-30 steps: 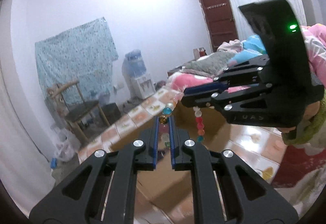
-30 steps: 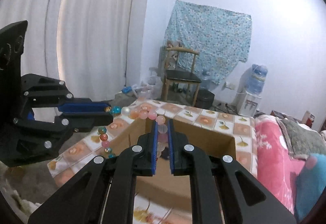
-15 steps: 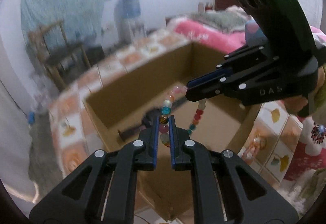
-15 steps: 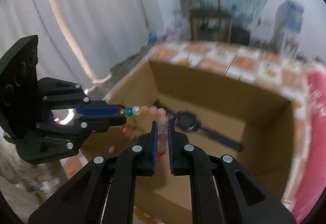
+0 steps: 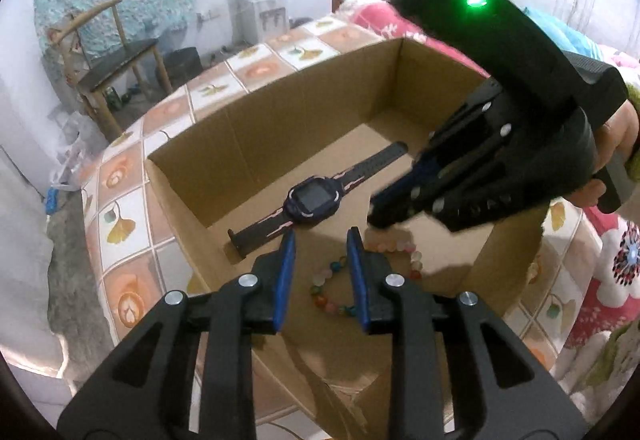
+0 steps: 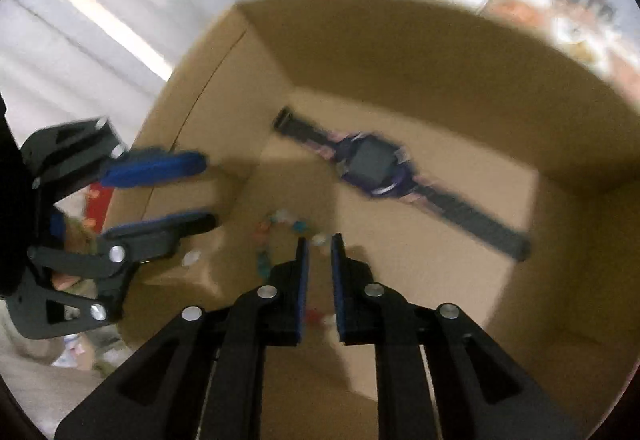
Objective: Organize jewelry
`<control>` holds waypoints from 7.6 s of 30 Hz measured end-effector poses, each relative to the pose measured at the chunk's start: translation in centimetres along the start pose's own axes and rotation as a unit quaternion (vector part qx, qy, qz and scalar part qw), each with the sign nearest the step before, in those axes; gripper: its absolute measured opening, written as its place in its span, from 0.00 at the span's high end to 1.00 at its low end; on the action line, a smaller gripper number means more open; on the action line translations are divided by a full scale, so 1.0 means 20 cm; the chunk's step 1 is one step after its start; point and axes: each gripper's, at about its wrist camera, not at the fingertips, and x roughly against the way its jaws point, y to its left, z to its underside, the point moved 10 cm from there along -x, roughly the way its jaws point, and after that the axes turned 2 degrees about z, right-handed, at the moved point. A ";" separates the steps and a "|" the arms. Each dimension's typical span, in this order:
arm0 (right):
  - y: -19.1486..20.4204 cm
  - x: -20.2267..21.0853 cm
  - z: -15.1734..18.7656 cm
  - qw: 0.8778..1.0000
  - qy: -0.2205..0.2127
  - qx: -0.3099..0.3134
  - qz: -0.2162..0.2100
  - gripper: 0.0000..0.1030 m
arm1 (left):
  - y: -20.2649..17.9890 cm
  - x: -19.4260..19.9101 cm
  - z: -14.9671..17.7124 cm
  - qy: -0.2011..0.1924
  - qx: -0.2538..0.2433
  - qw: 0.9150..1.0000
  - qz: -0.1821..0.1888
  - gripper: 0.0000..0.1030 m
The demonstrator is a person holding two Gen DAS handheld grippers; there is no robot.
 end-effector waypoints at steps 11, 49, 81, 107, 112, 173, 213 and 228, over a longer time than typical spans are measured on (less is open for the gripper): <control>-0.05 0.23 0.36 0.995 -0.067 -0.069 -0.018 0.86 | -0.16 0.10 0.17 -0.003 0.006 1.000 0.010 0.75; -0.03 0.64 0.57 0.950 -0.276 -0.111 -0.092 0.64 | -0.23 0.55 0.40 -0.122 0.103 0.986 -0.041 0.25; 0.08 0.26 0.86 0.972 -0.191 -0.137 -0.001 0.47 | -0.28 0.18 0.68 -0.034 0.162 0.986 -0.002 0.20; 0.09 0.05 1.31 0.970 -0.100 -0.131 0.178 0.07 | -0.38 -0.02 0.82 0.061 0.122 0.987 -0.084 0.07; 0.02 0.07 1.30 0.974 -0.107 -0.124 0.158 0.07 | -0.37 -0.02 0.82 0.061 0.124 0.987 -0.086 0.07; -0.01 0.29 1.25 0.975 -0.137 -0.163 0.062 0.64 | -0.41 0.07 0.71 -0.002 0.078 0.993 -0.087 0.08; 0.09 0.15 1.00 0.969 -0.185 -0.144 0.077 0.70 | -0.57 -0.13 0.60 0.029 0.036 0.998 -0.031 0.72; -0.09 0.14 1.08 0.964 -0.166 -0.150 0.143 0.78 | -0.86 -0.18 0.52 0.012 -0.047 0.998 0.040 0.72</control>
